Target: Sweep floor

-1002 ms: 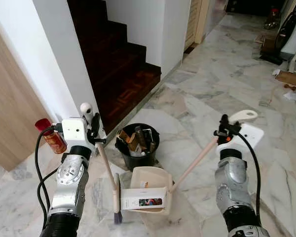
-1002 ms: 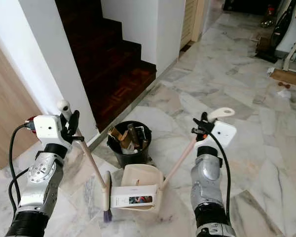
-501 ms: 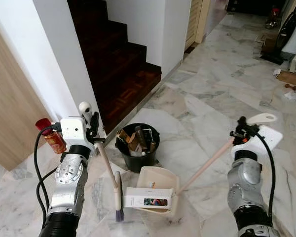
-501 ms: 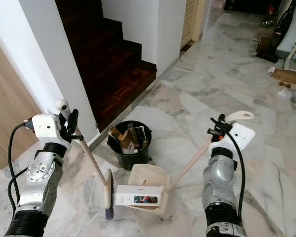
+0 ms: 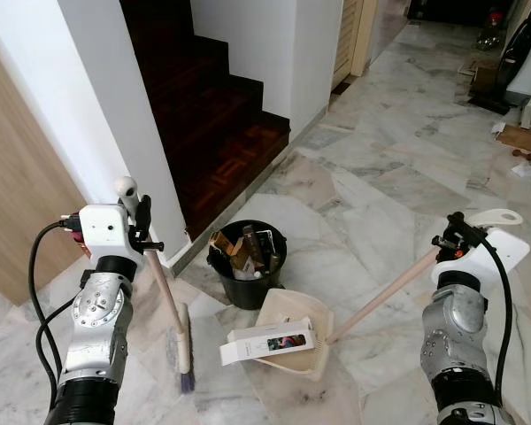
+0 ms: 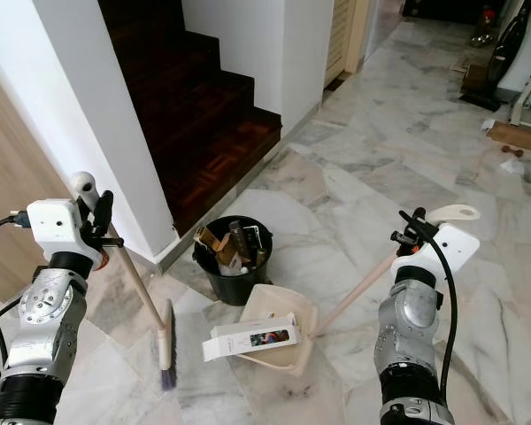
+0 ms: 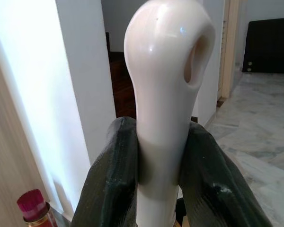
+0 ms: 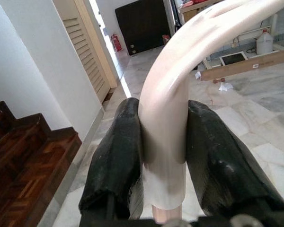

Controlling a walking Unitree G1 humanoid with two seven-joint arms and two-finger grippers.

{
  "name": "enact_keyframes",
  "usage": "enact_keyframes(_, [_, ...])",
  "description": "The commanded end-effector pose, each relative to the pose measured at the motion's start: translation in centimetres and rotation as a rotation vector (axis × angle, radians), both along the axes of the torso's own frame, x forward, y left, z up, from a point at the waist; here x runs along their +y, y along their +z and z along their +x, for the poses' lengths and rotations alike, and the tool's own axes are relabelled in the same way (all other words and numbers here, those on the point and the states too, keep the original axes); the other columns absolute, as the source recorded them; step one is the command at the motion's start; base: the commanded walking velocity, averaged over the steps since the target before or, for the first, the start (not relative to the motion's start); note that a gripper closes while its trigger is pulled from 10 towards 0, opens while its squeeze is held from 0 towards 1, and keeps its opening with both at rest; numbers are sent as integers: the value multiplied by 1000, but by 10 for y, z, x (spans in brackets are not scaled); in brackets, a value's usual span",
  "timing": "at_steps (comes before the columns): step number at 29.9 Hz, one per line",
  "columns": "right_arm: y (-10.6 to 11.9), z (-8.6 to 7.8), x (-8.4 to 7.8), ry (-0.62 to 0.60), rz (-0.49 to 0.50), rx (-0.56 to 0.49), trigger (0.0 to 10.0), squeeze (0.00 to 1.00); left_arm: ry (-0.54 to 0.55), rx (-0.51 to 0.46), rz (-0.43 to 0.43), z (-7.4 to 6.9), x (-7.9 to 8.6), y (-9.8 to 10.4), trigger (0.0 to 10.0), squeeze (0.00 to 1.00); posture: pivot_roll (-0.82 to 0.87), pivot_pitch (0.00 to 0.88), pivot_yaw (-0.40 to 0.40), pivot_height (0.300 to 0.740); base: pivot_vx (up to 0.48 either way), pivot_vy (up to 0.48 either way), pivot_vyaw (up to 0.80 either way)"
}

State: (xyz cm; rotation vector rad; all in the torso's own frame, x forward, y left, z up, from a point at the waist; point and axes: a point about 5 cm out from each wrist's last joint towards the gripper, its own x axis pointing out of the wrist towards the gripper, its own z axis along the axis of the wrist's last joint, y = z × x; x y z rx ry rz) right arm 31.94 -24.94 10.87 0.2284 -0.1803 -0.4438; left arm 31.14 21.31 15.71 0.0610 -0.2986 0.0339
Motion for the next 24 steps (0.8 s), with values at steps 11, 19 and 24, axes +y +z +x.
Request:
enact_keyframes(11, [10, -3, -19, -109, 13, -51, 10000, 0, 6, -48, 12, 0, 3, 10, 10000, 0, 69, 64, 50, 740, 0, 0, 0])
enact_keyframes(19, [11, -9, -38, -223, 105, -71, 10000, 0, 7, -47, 12, 1, 3, 10, 10000, 0, 69, 60, 51, 740, 0, 0, 0])
enact_keyframes(24, [5, -15, -51, -307, 208, -80, 10000, 0, 7, -48, 14, 0, 3, 9, 10000, 0, 69, 56, 52, 740, 0, 0, 0])
